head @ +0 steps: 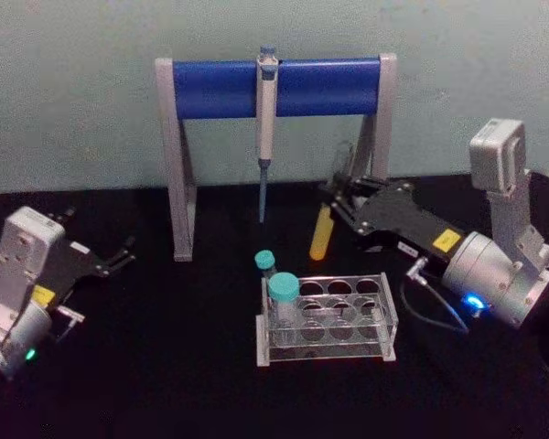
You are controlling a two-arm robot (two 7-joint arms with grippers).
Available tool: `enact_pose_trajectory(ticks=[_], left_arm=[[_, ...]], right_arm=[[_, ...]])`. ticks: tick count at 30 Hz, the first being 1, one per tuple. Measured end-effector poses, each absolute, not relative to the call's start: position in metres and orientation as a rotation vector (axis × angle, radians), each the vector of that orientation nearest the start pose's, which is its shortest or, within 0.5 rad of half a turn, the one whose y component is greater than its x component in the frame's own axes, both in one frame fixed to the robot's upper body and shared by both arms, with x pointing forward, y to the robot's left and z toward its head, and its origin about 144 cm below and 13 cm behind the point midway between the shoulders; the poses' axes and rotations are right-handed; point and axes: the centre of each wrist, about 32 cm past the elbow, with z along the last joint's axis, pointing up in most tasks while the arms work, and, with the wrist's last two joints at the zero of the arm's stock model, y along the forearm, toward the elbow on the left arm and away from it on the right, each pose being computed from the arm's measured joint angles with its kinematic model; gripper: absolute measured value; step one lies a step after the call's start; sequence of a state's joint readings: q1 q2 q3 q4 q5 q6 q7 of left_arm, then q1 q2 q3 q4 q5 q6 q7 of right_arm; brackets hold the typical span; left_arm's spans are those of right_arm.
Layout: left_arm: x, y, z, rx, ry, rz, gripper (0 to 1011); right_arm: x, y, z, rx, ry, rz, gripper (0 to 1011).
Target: Pick up the test tube from the test tube rack, shake it, then place it back into the test tube rack.
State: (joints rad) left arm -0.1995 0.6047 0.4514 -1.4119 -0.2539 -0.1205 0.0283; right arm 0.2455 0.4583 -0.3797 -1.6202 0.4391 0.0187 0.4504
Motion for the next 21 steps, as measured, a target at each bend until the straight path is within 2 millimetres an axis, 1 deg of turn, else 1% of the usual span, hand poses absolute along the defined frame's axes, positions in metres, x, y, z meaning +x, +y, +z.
enact_pose_trajectory(ticks=[7, 13, 21], left_arm=[[0.489, 0.31, 1.14, 0.304, -0.285, 1.248, 1001], [0.489, 0.31, 1.14, 0.304, -0.285, 1.248, 1001], [0.489, 0.31, 1.14, 0.304, -0.285, 1.248, 1001]], right_arm=[[0.503, -0.252, 1.218, -0.008, -0.118, -0.815, 234], [0.501, -0.256, 1.219, -0.013, -0.124, -0.83, 234], [0.493, -0.264, 1.223, -0.032, -0.134, -0.843, 233]])
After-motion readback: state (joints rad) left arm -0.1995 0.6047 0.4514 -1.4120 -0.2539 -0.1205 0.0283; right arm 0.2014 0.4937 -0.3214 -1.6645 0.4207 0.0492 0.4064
